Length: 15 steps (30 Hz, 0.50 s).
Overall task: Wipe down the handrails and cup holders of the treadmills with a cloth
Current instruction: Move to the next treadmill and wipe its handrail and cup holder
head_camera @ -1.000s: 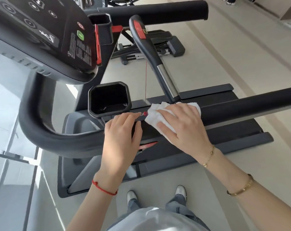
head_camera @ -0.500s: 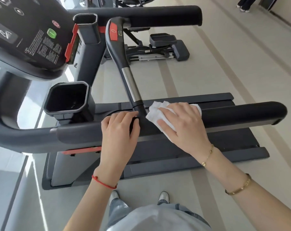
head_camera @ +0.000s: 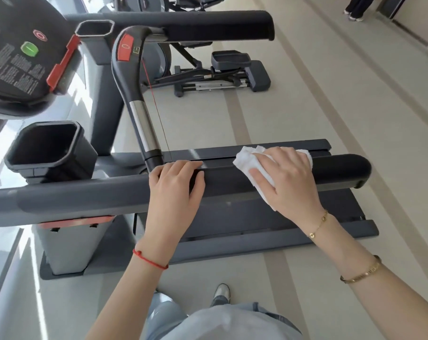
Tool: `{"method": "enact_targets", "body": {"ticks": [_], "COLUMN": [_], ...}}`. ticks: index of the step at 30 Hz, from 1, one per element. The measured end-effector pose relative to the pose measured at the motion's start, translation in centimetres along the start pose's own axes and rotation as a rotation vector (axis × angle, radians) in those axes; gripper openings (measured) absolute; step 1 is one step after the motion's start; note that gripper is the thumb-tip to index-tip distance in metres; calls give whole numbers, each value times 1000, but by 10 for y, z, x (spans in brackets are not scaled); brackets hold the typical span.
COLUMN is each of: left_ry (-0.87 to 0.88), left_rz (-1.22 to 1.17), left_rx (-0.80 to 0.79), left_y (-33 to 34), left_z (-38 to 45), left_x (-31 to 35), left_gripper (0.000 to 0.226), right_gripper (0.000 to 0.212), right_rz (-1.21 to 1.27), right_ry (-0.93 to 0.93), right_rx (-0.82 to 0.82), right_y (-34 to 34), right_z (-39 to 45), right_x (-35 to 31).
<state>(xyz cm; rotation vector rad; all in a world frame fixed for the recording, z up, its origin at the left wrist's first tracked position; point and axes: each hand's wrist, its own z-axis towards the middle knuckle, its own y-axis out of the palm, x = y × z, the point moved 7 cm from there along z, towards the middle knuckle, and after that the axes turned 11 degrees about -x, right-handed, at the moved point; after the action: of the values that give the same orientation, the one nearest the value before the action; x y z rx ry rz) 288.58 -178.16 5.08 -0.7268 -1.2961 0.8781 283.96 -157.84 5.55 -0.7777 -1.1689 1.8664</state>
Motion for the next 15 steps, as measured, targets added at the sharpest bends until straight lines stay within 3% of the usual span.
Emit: {"method": "enact_targets", "body": {"ticks": [5, 15], "left_ry": [39, 65], "left_rz": [-11, -10], "left_rx": [-45, -88], "left_y": [21, 34], "left_z": [11, 16], "left_x": [34, 50], "left_gripper": [25, 24], "right_gripper": [26, 37], "right_rz": [-5, -43], "right_ry": [32, 23], "right_rx": [19, -73], "right_y": [-11, -3], "right_z": [-11, -16], "right_x": [37, 31]}}
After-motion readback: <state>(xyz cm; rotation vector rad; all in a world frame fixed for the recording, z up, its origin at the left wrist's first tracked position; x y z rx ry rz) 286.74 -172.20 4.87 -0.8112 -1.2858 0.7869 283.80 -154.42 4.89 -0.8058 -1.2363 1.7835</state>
